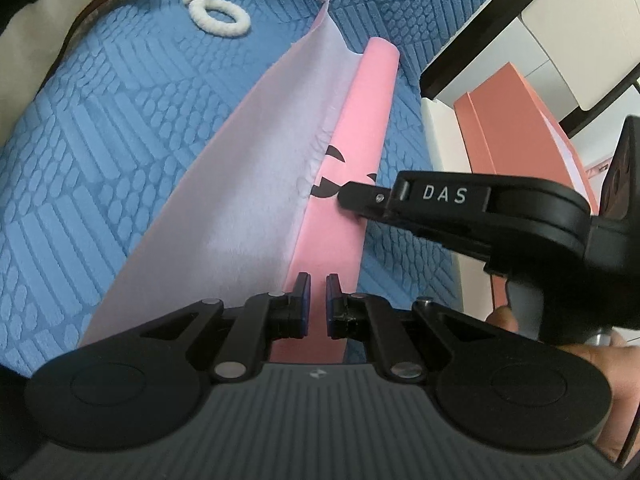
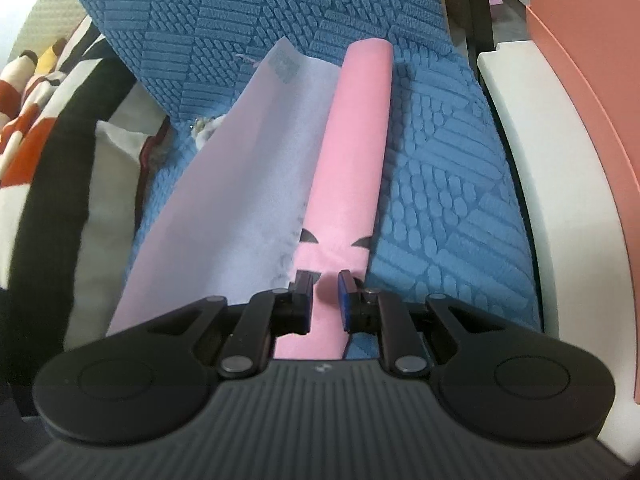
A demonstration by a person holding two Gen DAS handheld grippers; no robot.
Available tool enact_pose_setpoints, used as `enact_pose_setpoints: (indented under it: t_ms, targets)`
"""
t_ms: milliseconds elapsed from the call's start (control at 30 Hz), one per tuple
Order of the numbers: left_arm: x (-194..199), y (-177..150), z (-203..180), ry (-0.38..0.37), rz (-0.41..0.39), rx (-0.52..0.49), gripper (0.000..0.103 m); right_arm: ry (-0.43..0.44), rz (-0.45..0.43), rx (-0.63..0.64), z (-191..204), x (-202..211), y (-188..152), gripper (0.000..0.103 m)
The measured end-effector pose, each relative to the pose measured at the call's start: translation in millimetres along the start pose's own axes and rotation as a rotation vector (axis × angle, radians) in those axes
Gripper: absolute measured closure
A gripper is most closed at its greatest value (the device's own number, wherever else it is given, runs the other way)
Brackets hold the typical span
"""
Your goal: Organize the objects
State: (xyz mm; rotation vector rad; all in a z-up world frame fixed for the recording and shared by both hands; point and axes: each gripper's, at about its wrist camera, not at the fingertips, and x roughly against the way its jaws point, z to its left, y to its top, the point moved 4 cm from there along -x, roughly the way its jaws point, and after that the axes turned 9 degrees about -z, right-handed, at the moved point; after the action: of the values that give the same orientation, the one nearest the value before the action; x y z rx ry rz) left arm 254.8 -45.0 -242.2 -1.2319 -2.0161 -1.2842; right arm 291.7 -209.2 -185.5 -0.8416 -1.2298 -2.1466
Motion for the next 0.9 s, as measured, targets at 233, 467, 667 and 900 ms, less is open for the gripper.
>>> enact_pose_setpoints:
  t_ms: [233, 467, 667, 900]
  targets:
    - [-1, 2, 1, -0.007, 0.013, 0.001, 0.095, 0.001, -0.01, 0.005, -1, -12, 16, 0.087]
    - [-3, 3, 1, -0.007, 0.015, -0.003, 0.095, -0.038, -0.07, -0.037, -16, -19, 41, 0.081]
    - [-1, 4, 7, 0.001, 0.006, 0.016, 0.095, -0.031, -0.075, -0.118, -32, -24, 51, 0.061]
    - [-1, 5, 16, 0.01, -0.004, 0.06, 0.095, 0.122, 0.015, -0.216, -31, -27, 37, 0.061]
